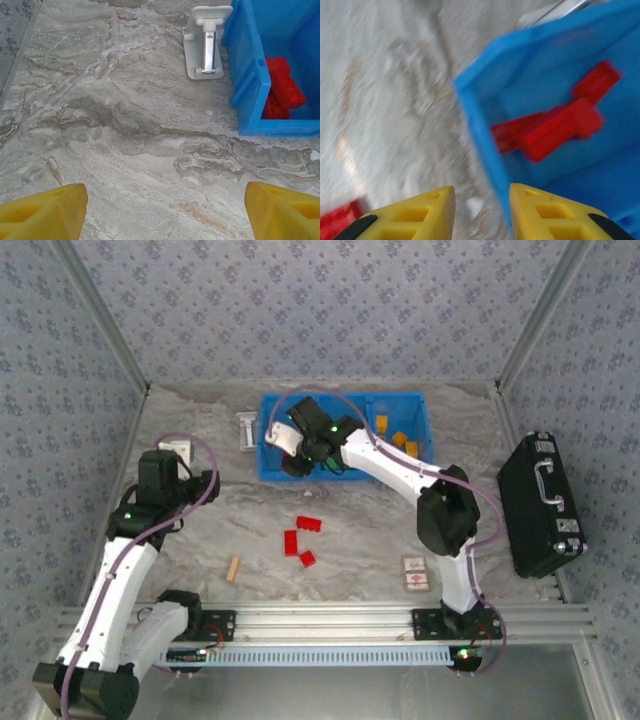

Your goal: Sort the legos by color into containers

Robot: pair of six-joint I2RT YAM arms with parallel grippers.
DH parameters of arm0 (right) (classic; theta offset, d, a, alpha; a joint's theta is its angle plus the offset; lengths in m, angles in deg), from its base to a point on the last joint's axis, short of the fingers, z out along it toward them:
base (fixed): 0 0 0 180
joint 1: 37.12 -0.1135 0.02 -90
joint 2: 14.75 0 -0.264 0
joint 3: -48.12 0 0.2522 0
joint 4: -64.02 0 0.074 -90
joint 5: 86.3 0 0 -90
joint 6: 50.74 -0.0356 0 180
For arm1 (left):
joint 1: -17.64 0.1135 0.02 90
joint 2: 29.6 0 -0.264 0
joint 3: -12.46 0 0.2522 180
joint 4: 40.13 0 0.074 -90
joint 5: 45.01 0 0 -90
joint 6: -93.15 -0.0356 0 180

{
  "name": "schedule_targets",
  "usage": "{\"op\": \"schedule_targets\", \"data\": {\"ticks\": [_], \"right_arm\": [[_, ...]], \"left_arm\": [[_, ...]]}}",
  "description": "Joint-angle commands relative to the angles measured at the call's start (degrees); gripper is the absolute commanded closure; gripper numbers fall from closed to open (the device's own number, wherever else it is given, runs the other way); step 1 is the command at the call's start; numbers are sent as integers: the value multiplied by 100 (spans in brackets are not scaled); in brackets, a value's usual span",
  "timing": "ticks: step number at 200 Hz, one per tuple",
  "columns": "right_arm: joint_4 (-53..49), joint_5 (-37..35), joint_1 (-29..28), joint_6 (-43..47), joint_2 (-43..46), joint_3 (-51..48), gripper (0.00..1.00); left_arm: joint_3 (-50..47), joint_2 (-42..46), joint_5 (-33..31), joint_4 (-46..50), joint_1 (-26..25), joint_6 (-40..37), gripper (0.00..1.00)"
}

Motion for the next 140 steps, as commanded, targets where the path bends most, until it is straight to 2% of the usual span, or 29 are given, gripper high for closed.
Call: {"op": "schedule_targets", "data": {"ticks": [1, 11, 21, 32, 45, 86, 140], "right_arm": [[79, -539, 59, -293, -769, 657, 65], [34, -441, 64, -265, -936, 848, 61], [-25, -235, 61, -186, -893, 813, 48], [-61, 35, 69, -57, -637, 525, 35], [-84, 271, 68, 82, -153, -76, 29], [-328, 463, -248, 218, 1309, -1592, 24], [-309, 475, -583, 180, 1562, -2361, 23]], "left_arm": [[132, 103, 52, -125, -18, -116, 18], [158, 109, 87, -101, -13, -120, 18], [204, 123, 97, -43, -13, -132, 18], [245, 151, 81, 22, -11, -158, 18], [234, 203, 40, 35, -13, -181, 18], [133, 151, 85, -91, -12, -170, 18], [247, 40, 204, -49, -15, -120, 18]]}}
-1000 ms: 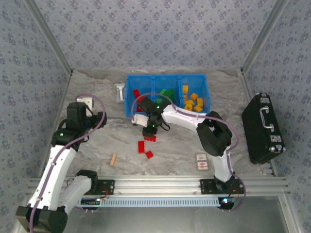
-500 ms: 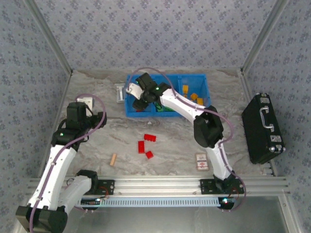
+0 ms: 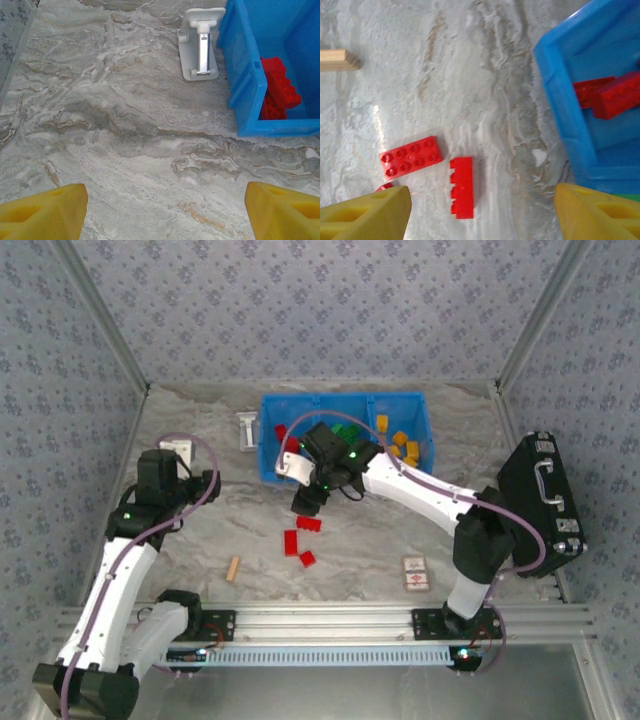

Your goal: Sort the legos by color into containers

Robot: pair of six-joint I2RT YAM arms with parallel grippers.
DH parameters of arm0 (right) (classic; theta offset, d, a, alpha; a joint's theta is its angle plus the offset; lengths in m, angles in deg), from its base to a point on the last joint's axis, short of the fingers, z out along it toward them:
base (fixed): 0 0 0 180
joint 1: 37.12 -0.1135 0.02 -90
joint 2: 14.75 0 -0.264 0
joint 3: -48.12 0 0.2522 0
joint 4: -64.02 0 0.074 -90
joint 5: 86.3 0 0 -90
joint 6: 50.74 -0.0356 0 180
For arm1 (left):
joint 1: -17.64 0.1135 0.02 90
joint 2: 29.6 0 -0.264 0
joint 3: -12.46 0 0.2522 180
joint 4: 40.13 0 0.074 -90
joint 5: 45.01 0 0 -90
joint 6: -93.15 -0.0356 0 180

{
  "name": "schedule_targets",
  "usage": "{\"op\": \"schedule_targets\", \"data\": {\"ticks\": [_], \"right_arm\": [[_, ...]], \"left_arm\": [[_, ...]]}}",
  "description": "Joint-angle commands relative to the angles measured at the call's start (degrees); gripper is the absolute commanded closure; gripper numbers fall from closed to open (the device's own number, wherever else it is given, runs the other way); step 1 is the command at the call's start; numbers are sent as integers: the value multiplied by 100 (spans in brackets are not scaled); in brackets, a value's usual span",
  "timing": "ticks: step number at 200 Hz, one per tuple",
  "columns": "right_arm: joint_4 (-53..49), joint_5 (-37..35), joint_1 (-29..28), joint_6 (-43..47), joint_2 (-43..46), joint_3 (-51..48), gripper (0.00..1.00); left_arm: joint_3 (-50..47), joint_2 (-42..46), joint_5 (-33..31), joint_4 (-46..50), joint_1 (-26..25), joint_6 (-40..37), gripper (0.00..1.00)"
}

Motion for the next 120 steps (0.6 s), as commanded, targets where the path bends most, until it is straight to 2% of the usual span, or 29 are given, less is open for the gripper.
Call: {"op": "schedule_targets", "data": {"ticks": [1, 37, 87, 120], "right_arm": [[-138, 111, -112, 46, -125, -300, 23], [-35, 125, -223, 118, -373, -646, 23], [47, 214, -260, 135, -875, -549, 21], [183, -76, -293, 109, -1291, -584, 22]], "left_arm": [[210, 39, 96, -53, -13, -32, 18], [184, 99, 63, -14, -18, -39, 18], [122, 118, 66, -53, -10, -45, 18], [140, 154, 28, -13, -10, -68, 18]]}}
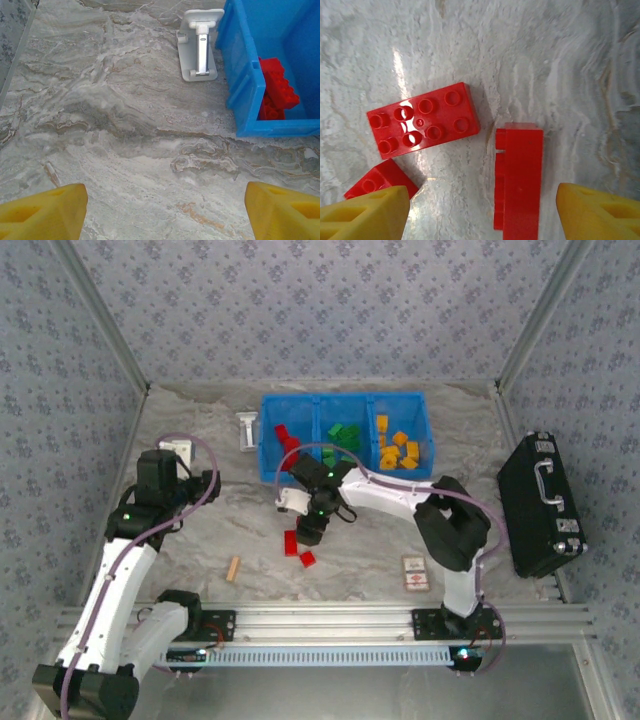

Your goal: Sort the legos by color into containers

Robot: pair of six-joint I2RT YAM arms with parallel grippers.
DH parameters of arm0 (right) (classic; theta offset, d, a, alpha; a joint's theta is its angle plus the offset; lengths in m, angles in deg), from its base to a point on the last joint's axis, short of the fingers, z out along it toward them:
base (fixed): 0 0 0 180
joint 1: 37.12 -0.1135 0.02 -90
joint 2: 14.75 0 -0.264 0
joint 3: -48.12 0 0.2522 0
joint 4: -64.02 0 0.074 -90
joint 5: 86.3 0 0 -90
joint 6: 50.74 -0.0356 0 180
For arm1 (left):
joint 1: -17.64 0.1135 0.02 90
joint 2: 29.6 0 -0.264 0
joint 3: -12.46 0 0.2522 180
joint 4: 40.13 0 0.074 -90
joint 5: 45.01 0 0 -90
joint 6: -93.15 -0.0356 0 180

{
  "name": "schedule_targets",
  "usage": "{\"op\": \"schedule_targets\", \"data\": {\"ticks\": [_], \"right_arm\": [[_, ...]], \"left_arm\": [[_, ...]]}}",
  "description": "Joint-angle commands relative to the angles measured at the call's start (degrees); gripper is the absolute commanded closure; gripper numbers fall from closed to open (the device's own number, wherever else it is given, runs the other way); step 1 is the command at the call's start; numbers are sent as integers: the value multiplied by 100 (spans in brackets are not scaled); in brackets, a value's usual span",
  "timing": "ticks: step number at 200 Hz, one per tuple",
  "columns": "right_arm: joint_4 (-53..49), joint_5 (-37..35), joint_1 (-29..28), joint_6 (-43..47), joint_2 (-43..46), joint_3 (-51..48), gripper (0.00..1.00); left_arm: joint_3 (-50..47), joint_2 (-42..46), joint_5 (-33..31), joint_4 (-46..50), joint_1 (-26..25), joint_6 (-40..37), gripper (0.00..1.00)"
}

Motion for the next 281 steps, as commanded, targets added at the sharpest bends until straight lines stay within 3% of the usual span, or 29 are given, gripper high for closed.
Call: {"op": "schedule_targets", "data": {"ticks": [1, 50, 66, 91, 133, 172, 225, 255, 281], "right_arm": [[78, -188, -43, 56, -299, 23, 22], [217, -417, 22, -36, -563, 158, 30], [221, -399, 29, -46, -686, 207, 39], [221, -361, 31, -44, -832, 235, 63], [174, -319, 78, -5, -595, 325, 78], [171, -284, 320, -239, -365, 1284, 79], [566, -405, 777, -375, -1363, 2884, 79], [353, -675, 943, -456, -2280, 4052, 78], [78, -836, 1071, -573, -2779, 4760, 76]], "left_arm": [[140, 121, 24, -11, -15, -67, 18], [157, 121, -36, 36, -11, -88, 18], [175, 97, -34, 21, -12, -90, 17], [201, 79, -41, 38, -14, -94, 18], [169, 53, -33, 64, -14, -78, 18], [-192, 87, 529, 106, -6, 674, 21], [-1168, 678, 1307, -292, -69, 2072, 24], [-1364, 1102, 1425, -266, -341, 2199, 23], [-1195, 936, 1779, -191, -854, 1965, 19]]}}
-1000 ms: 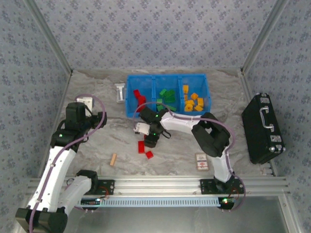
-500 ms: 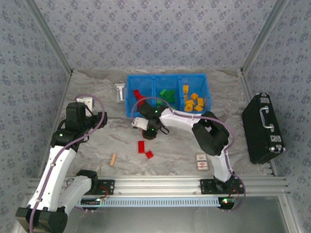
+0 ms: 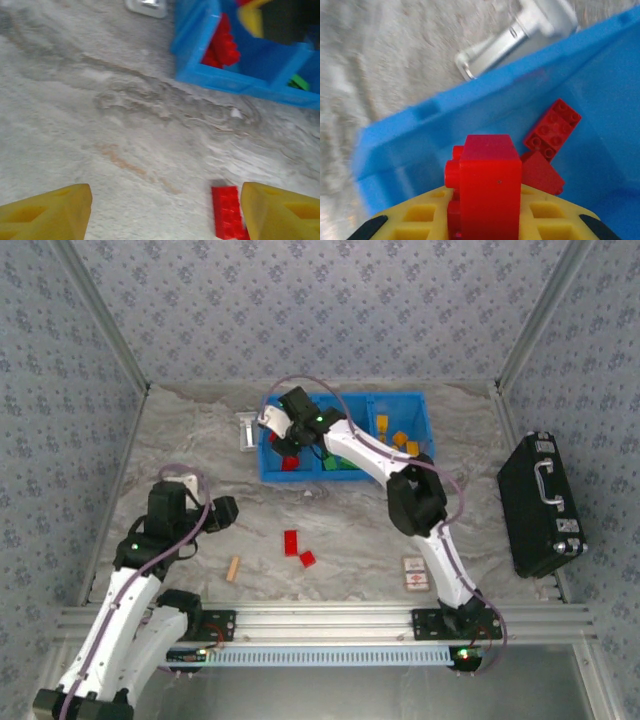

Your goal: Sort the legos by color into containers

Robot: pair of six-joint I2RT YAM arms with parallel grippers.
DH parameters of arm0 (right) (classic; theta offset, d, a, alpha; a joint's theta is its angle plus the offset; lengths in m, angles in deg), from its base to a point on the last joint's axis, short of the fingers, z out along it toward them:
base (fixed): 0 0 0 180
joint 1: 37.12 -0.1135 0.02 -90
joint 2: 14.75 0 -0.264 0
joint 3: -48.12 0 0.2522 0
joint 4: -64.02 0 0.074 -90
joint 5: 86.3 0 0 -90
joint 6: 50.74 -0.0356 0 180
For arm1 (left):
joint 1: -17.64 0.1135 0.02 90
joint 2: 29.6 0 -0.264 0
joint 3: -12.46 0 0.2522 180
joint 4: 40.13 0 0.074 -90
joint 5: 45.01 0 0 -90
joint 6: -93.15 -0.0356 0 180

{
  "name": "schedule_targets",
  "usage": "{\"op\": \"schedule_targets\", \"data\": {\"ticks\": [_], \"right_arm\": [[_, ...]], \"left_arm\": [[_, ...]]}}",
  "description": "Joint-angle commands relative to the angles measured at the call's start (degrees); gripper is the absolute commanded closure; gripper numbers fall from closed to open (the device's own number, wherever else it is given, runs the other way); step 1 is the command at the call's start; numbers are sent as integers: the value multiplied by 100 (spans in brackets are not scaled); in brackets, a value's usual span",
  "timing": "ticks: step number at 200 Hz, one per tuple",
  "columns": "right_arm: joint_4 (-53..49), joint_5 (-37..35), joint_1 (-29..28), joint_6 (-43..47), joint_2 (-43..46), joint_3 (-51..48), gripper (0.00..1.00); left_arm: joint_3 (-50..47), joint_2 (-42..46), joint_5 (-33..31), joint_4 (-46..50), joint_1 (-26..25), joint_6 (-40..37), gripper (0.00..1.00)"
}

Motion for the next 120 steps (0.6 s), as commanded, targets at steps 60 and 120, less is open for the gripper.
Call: {"op": "schedule_targets", "data": {"ticks": [60, 120], "right_arm": [[-174, 442, 265, -160, 162, -87, 37], [-164, 705, 238, -100, 1147, -614, 30]], "left_arm": [[466, -1068, -1528, 260, -2288, 112, 14], [692, -3100, -2182, -515, -3430, 1149, 16]]}}
